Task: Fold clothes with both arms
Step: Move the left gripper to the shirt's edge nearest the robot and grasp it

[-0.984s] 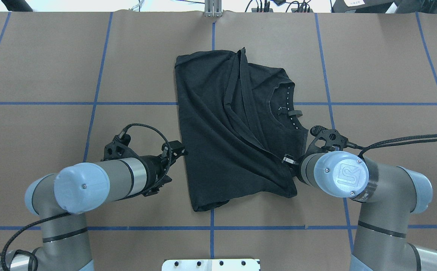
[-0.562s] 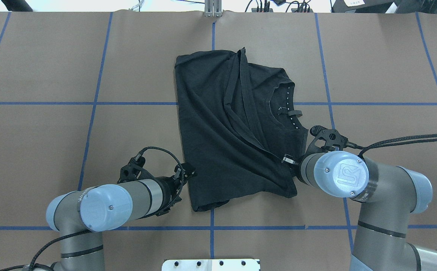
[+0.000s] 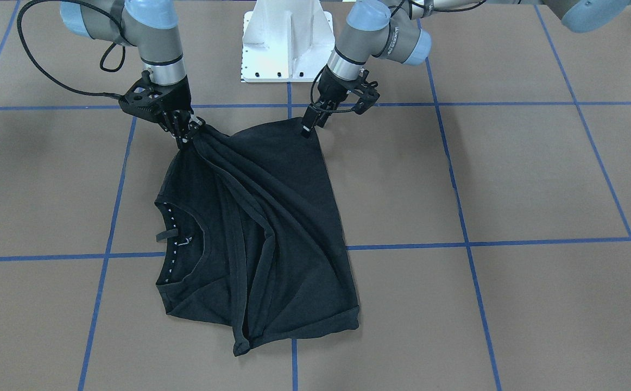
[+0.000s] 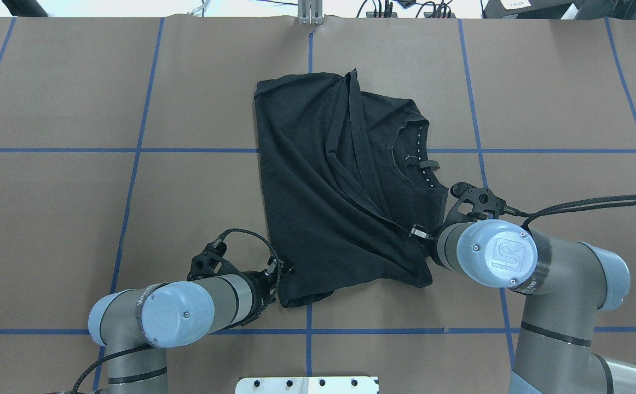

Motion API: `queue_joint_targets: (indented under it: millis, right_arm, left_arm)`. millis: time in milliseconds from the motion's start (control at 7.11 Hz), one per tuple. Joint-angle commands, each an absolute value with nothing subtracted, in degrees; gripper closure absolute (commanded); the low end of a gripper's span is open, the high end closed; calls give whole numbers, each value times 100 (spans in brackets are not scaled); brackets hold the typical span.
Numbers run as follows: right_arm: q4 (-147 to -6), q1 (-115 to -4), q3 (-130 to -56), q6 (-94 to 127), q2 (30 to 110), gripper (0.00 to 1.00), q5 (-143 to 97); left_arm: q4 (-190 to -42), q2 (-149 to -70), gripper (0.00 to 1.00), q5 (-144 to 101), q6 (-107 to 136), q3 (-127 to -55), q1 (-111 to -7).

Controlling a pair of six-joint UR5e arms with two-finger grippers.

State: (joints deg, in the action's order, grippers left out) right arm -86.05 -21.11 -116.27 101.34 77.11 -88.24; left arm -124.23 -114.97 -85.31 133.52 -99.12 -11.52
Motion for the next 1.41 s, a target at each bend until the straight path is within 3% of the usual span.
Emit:
queue_joint_targets:
  millis: [0,703,1125,1265]
  right_arm:
    - [-8604,-2109,-11628,10142,7708,100,-8824]
    - [-8604,-2109,-11636,10134,7708,100,-8833]
    - [-9287,-2127,-12459,10125,7770,100,-9016]
    - [-9290,-2301,-12411,10090,7683,100,-9270]
  left_arm:
    - [-12428,-11540,100,-8578,13324,-9958,-1134]
    - [-12410,-11479,100,-8763,13254,-10186,-1151]
    - [-12158,-11242,100,-9017,13228,-11385,-1352]
    - [-11990,-11311,100,-9270,13036,-11495,-1823]
